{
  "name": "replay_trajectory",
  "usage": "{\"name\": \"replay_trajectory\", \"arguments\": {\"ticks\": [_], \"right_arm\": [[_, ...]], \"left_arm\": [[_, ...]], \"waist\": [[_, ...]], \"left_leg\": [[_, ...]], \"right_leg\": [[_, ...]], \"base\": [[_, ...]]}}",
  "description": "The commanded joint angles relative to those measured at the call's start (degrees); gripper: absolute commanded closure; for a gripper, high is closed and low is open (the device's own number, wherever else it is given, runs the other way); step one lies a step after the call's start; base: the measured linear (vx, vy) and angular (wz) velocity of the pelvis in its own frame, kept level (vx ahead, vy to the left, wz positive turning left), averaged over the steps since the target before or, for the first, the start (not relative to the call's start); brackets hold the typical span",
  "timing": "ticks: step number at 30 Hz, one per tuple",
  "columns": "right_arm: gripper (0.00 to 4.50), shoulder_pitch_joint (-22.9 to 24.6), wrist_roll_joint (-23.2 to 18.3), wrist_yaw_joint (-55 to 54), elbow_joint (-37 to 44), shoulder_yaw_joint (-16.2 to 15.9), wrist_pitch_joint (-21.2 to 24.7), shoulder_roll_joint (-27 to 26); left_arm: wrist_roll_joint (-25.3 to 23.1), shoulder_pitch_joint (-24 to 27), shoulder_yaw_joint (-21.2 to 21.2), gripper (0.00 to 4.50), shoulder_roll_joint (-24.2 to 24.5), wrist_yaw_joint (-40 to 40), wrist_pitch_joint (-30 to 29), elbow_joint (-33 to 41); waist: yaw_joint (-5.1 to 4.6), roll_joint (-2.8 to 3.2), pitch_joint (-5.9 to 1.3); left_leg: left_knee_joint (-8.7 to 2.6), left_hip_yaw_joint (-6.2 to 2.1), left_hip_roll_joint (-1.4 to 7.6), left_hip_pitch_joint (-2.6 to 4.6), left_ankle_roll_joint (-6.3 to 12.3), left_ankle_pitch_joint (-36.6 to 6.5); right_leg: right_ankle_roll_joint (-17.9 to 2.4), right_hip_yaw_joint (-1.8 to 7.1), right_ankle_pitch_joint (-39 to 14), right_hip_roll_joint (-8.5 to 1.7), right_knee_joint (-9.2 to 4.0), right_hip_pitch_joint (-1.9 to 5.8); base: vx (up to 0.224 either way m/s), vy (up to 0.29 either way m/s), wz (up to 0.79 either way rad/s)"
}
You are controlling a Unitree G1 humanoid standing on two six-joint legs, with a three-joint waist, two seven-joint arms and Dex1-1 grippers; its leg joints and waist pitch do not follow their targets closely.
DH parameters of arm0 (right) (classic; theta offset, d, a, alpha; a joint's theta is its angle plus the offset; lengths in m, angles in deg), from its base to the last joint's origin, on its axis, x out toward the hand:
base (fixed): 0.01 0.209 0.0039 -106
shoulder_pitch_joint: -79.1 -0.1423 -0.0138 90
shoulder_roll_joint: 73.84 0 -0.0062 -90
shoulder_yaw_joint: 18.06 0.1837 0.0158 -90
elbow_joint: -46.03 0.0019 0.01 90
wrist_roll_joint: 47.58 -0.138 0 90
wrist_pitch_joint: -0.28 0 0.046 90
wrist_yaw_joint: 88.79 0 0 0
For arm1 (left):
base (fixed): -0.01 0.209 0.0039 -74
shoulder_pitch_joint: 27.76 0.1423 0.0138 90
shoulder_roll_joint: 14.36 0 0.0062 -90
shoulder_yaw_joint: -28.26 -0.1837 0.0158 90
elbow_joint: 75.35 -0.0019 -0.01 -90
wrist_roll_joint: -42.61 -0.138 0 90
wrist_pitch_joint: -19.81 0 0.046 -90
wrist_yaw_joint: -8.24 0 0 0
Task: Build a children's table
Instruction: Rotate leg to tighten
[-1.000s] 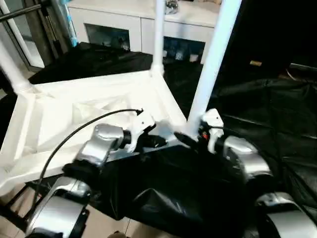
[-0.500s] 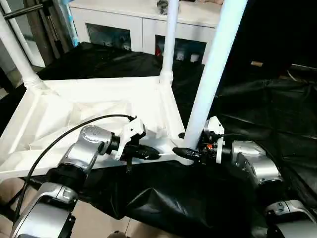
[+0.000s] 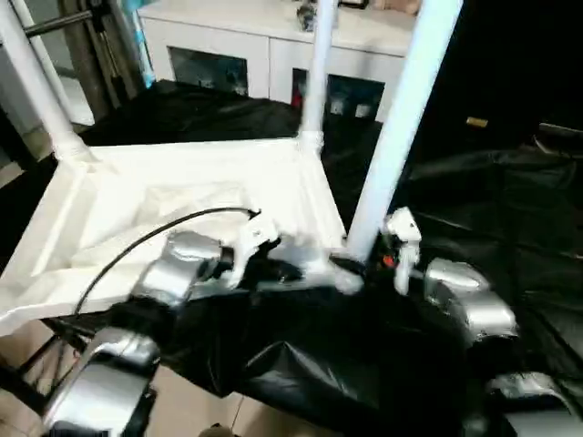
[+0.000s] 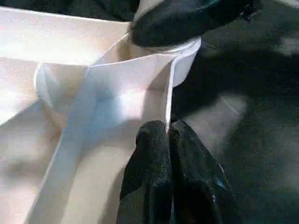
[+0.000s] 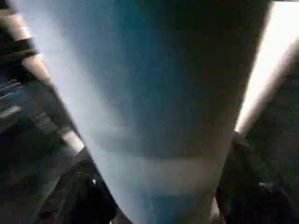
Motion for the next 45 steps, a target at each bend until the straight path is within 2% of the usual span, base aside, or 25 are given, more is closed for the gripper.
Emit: {"name": "replay_trajectory", "arguments": {"ticks": [1,2,6,9,10,13,15,18,20,21,23,24,25,28,33,36,37,41,45], "right_arm": [[2.14,-0.58,1.19,-8.24,-5.45,-1.64,2.05,-4.27],[2.15,-1.78,1.6,-14.16,-7.7,-0.52,2.27,-5.38],[2.15,-4.3,1.64,-24.33,-11.84,1.8,3.78,-8.28],[2.15,-5.2,3.02,-26.06,-13.51,1.39,2.25,-9.64],[1.92,-5.35,3.93,-25.48,-13.7,0.69,0.75,-10.2],[1.66,-5.87,3.49,-20.2,-13.41,-0.02,-3.13,-10.25],[1.56,-6.0,3.27,-19.31,-13.29,-0.05,-3.51,-9.85],[1.25,-5.56,2.94,-13.13,-11.55,-1.15,-4.37,-7.57],[1.05,-4.47,2.88,-5.87,-8.95,-2.82,-4.52,-4.93],[1.05,-4.45,2.88,-5.75,-8.92,-2.85,-4.52,-4.88],[1.05,-3.77,2.23,0.52,-7.64,-3.37,-3.77,-2.94],[1.05,-3.57,2.0,2.02,-7.27,-3.53,-3.59,-2.45],[1.05,-2.97,1.24,6.27,-6.08,-3.96,-2.85,-1.19],[1.05,-1.68,0.37,13.23,-3.54,-4.99,-1.82,1.07],[1.05,-0.02,-1.11,19.72,0.19,-6.48,0.76,3.66],[1.05,0.74,-1.32,23.2,1.69,-7.18,2.32,5.17],[1.2,0.99,-1.41,24.35,2.22,-7.39,2.94,5.69],[1.64,1.67,-1.91,27.29,3.97,-7.91,5.66,7.02],[1.81,2.19,-2.57,28.34,5.28,-8.37,7.23,7.33]], "left_arm": [[-0.25,-2.77,1.21,4.5,-3.84,8.35,-0.68,-1.12],[-0.65,-3.73,1.5,4.5,-5.25,11.67,-1.11,-2.48],[-1.08,-5.48,2.29,4.5,-8.78,17.73,-1.14,-5.28],[-1.35,-5.93,1.98,4.5,-10.36,18.98,-0.56,-6.22],[-1.6,-5.98,1.5,4.5,-10.9,18.65,0.04,-6.44],[-1.24,-5.57,0.73,4.5,-10.54,15.23,0.48,-6.3],[-1.21,-5.44,0.6,4.5,-10.1,14.52,0.59,-6.26],[-0.45,-4.09,-0.11,4.5,-7.98,8.85,0.9,-4.33],[0.29,-2.65,-0.99,4.5,-5.82,3.32,1.07,-1.99],[0.3,-2.63,-1.01,4.5,-5.79,3.23,1.07,-1.95],[0.85,-1.74,-1.27,4.5,-4.18,-0.22,1.22,-0.64],[1.02,-1.55,-1.28,4.5,-3.8,-1.01,1.52,-0.37],[1.62,-1.11,-1.18,4.5,-2.86,-3.14,1.63,0.33],[2.63,-0.28,-1.22,4.5,-1.06,-7.59,1.63,1.92],[3.45,1.11,-2.08,4.5,1.78,-13.27,1.55,4.6],[3.88,2.02,-2.14,4.5,3.77,-16.33,0.51,6.0],[4.06,2.4,-2.17,4.5,4.46,-17.33,0.28,6.47],[4.57,3.89,-2.76,4.5,6.42,-20.29,-0.96,8.62],[4.54,4.37,-2.84,4.5,6.88,-20.84,-1.37,9.38]], "waist": [[-0.45,-0.19,-3.03],[-0.69,0.07,-3.01],[-1.02,0.09,-3.19],[-0.98,-0.04,-3.22],[-0.87,-0.03,-3.24],[-0.95,0.01,-3.19],[-0.96,0.02,-3.17],[-1.05,-0.15,-3.28],[-1.17,-0.11,-3.45],[-1.21,-0.11,-3.43],[-1.21,-0.03,-3.7],[-1.2,-0.02,-3.65],[-1.07,0.33,-3.59],[-0.61,0.23,-3.62],[-0.34,0.22,-3.43],[-0.3,0.26,-3.22],[-0.31,0.31,-3.26],[-0.24,0.34,-3.24],[-0.18,0.31,-3.38]], "left_leg": [[-4.15,-0.06,0.97,0.83,-1.24,-15.23],[-4.17,-0.07,0.9,0.71,-1.33,-14.98],[-4.02,0.01,0.76,0.67,-0.85,-14.97],[-3.91,0.1,0.65,0.49,-0.12,-14.77],[-3.92,0.1,0.71,0.55,0.12,-14.85],[-4.07,0.01,0.8,0.49,0.54,-15.82],[-4.07,0.01,0.82,0.5,0.74,-16.09],[-4.02,-0.03,0.79,0.11,1.48,-14.98],[-3.77,-0.03,0.87,-0.03,2.47,-12.55],[-3.71,0.04,0.9,0.01,2.82,-12.09],[-3.42,0.1,0.95,0.15,4.01,-9.89],[-3.35,0.17,0.95,0.11,4.43,-9.54],[-3.33,0.19,1.01,0.1,4.83,-9.29],[-3.18,0.42,1.25,0.31,5.52,-9.36],[-3.44,0.43,1.45,0.42,4.86,-11.36],[-3.67,0.41,1.41,0.45,3.67,-13.0],[-3.68,0.42,1.48,0.57,3.29,-13.38],[-3.82,0.33,1.49,0.5,2.56,-13.35],[-3.65,0.37,1.41,0.48,2.71,-11.66]], "right_leg": [[-9.95,2.1,-18.73,-2.84,-5.04,2.22],[-9.87,2.15,-18.0,-2.81,-5.05,2.2],[-10.19,2.12,-15.25,-2.46,-5.0,2.29],[-10.15,2.1,-14.92,-2.52,-5.1,2.32],[-10.06,2.07,-14.83,-2.56,-5.16,2.33],[-10.13,2.01,-14.7,-2.52,-5.14,2.39],[-10.26,2.03,-14.79,-2.54,-5.17,2.38],[-10.64,2.01,-13.17,-2.58,-4.94,2.74],[-11.92,1.95,-8.75,-2.51,-4.43,3.0],[-12.36,2.0,-7.54,-2.46,-4.38,2.93],[-14.52,1.95,-2.45,-2.41,-3.73,3.14],[-14.98,1.94,-1.38,-2.35,-3.64,3.14],[-15.56,1.92,-0.24,-2.35,-3.51,3.16],[-16.44,1.81,0.76,-2.23,-3.37,3.17],[-16.21,1.88,-3.22,-2.53,-3.64,3.04],[-15.46,1.92,-6.7,-2.44,-3.94,2.91],[-15.36,1.97,-7.41,-2.52,-4.0,2.78],[-15.01,1.97,-7.71,-2.48,-3.95,2.75],[-15.3,1.97,-5.08,-2.45,-3.68,2.83]], "base": [[0.0,0.0,0.0],[0.0,0.0,0.0],[0.0,0.0,0.0],[0.0,0.0,0.0],[0.0,0.0,0.0],[0.0,0.0,0.0],[0.0,0.0,0.0],[0.0,0.0,0.0],[0.0,0.0,0.0],[0.0,0.0,0.0],[0.0,0.0,0.0],[0.0,0.0,0.0],[0.0,0.0,0.0],[0.0,0.0,0.0],[0.0,0.0,0.0],[0.0,0.0,0.0],[0.0,0.0,0.0],[0.0,0.0,0.0],[0.0,0.0,0.0]]}}
